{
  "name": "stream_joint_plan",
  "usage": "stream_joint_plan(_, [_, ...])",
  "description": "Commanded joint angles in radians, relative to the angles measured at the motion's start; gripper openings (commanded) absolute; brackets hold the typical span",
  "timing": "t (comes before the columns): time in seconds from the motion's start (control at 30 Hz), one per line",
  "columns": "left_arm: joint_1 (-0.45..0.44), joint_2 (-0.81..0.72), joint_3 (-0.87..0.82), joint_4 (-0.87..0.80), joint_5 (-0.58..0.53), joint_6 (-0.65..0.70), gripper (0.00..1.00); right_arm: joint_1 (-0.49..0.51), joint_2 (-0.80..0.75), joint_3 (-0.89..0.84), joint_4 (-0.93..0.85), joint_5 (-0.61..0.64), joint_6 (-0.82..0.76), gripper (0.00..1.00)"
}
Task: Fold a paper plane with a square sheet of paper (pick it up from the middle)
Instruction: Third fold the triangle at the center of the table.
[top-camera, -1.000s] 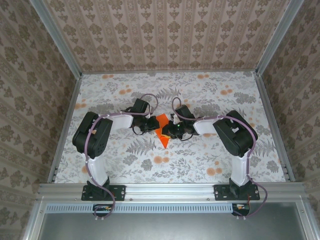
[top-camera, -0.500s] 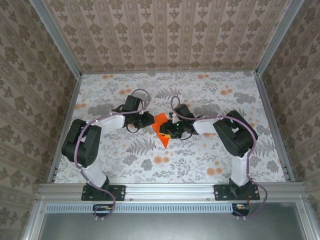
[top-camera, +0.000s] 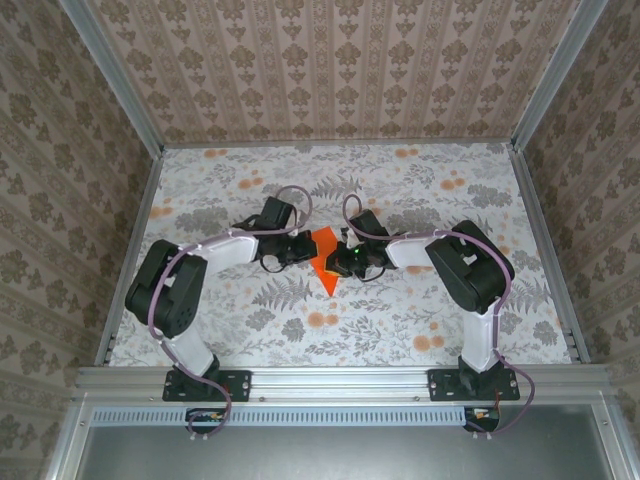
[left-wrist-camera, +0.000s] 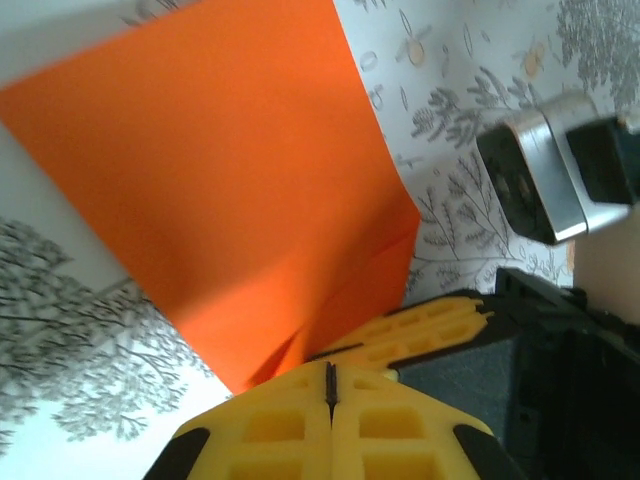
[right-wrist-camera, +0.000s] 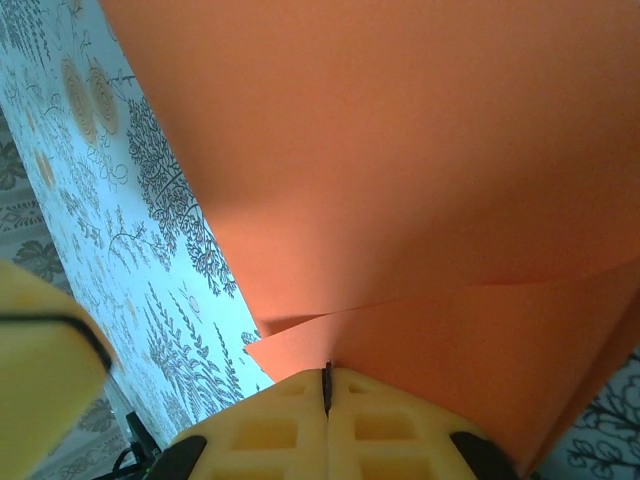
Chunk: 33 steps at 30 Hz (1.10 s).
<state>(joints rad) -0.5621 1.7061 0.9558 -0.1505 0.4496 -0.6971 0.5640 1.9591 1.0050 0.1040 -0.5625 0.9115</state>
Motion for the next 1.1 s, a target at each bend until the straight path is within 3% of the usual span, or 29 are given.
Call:
stream_joint_plan(0.0, [-0.024,0.012,-0.015,-0.013,0.017,-0.008,0.00,0.002,0.031,-0.003,-0.085,0.042,-0.010,0.03])
stream_joint_plan(0.77, [-0.071,0.115,0.027,-0.062,-0.036,-0.002,0.00,0.002,0.023,-0.011,-0.063,0.035,0.001,0.02])
stream_joint_plan(1.07, [-0.077,0.147,0.043,-0.169,-0.105,0.034,0.00,-0.017,-0.059,-0.016,0.014,-0.021,-0.015,0.03])
